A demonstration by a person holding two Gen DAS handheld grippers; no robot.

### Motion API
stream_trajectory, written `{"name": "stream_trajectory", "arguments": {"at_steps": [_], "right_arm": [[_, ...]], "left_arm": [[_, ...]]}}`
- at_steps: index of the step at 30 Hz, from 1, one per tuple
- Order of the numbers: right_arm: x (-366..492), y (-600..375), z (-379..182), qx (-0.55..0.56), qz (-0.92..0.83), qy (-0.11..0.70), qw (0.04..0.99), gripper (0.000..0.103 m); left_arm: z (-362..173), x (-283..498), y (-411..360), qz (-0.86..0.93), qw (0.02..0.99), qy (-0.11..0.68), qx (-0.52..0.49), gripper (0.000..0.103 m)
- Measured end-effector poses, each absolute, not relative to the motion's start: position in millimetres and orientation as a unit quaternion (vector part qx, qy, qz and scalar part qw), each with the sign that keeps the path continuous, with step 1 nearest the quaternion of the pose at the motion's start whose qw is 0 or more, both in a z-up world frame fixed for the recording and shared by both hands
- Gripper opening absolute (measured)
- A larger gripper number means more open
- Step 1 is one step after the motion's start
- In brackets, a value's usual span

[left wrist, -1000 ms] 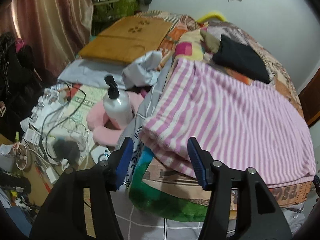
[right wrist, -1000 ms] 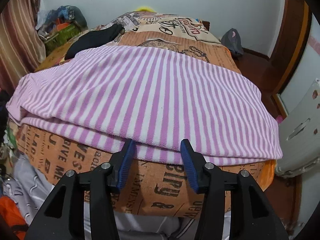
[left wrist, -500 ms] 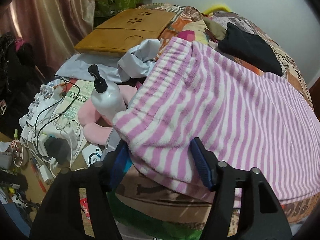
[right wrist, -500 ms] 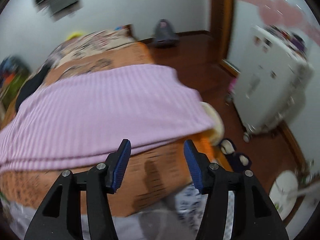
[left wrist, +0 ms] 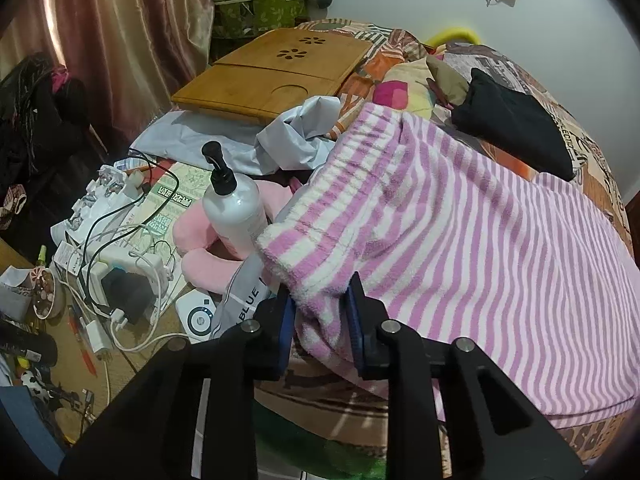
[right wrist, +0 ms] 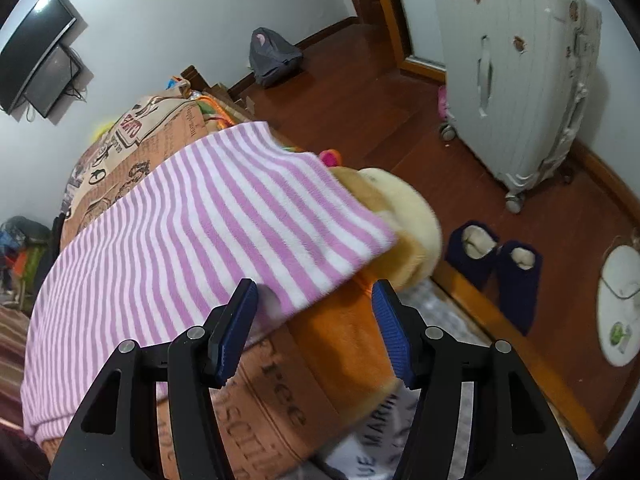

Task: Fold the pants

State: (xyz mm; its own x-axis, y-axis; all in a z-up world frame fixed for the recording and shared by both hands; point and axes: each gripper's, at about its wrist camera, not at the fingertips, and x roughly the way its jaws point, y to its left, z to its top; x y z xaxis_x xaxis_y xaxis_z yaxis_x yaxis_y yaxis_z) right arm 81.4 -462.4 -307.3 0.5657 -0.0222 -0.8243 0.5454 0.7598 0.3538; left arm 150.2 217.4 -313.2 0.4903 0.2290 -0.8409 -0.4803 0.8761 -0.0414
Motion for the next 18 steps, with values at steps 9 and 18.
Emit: {"name": "stream_trajectory", "arguments": {"at_steps": [9,18], "right_arm": [[93,-459,-302,0.279,-0.149,0.413,0.854,0.018],[96,-453,-279,0.166,-0.196,0.398,0.881,0.008]], "left_arm": [[-299,149,217,0.220,0.862,0.441,-0.120,0.019],[-292,145,221,0.233,0.866,0.434,-0.091,0.019]]}}
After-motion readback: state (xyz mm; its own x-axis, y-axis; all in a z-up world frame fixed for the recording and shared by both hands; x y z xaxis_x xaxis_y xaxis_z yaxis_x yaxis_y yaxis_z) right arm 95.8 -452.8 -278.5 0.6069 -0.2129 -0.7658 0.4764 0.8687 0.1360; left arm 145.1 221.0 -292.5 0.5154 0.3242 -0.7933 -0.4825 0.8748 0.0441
